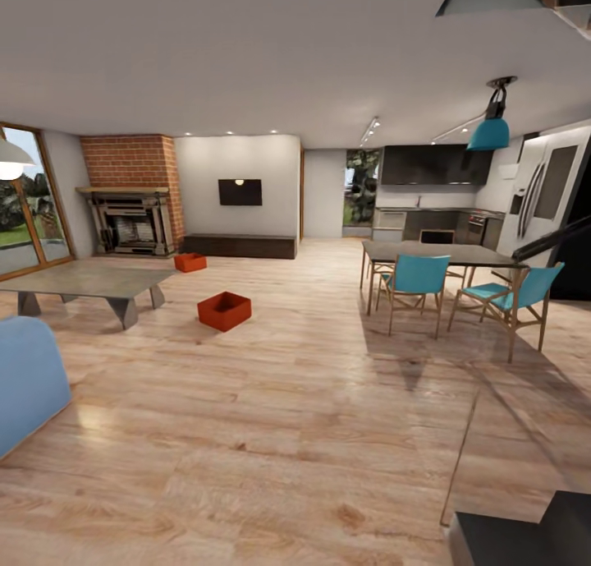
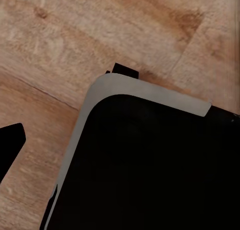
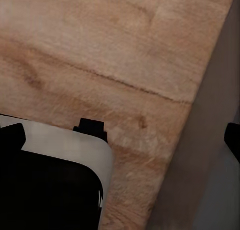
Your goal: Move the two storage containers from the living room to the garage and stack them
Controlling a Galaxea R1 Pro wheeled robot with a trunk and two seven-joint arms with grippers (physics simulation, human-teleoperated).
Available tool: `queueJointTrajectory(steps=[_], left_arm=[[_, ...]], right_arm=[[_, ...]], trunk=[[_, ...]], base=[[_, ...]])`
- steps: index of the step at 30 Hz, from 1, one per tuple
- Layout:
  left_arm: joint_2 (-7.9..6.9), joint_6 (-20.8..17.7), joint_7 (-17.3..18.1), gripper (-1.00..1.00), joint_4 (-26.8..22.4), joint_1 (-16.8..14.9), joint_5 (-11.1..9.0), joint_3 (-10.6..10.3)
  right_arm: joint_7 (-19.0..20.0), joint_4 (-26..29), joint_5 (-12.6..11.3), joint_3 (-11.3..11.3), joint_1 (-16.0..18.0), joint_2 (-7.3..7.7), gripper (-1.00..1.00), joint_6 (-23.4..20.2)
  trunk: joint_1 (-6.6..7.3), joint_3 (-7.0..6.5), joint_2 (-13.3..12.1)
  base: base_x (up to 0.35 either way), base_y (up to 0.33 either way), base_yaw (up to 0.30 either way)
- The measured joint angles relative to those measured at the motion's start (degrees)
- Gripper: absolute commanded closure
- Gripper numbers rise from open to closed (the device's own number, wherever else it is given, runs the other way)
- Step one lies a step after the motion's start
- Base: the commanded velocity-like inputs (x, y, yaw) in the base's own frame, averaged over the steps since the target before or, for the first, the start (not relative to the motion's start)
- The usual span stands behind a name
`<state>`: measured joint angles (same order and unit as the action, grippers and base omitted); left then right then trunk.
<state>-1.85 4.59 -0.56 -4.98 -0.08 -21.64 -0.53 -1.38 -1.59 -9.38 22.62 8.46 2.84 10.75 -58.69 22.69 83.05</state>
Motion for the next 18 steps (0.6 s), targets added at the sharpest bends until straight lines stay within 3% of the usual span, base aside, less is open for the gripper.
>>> queueJointTrajectory(steps=[18], left_arm=[[0.0,0.0,0.0,-1.0,0.0,0.0,0.0,0.0]], right_arm=[[0.0,0.0,0.0,0.0,0.0,0.0,-1.0,0.06]], trunk=[[0.0,0.0,0.0]], base=[[0.326,0.0,0.0]])
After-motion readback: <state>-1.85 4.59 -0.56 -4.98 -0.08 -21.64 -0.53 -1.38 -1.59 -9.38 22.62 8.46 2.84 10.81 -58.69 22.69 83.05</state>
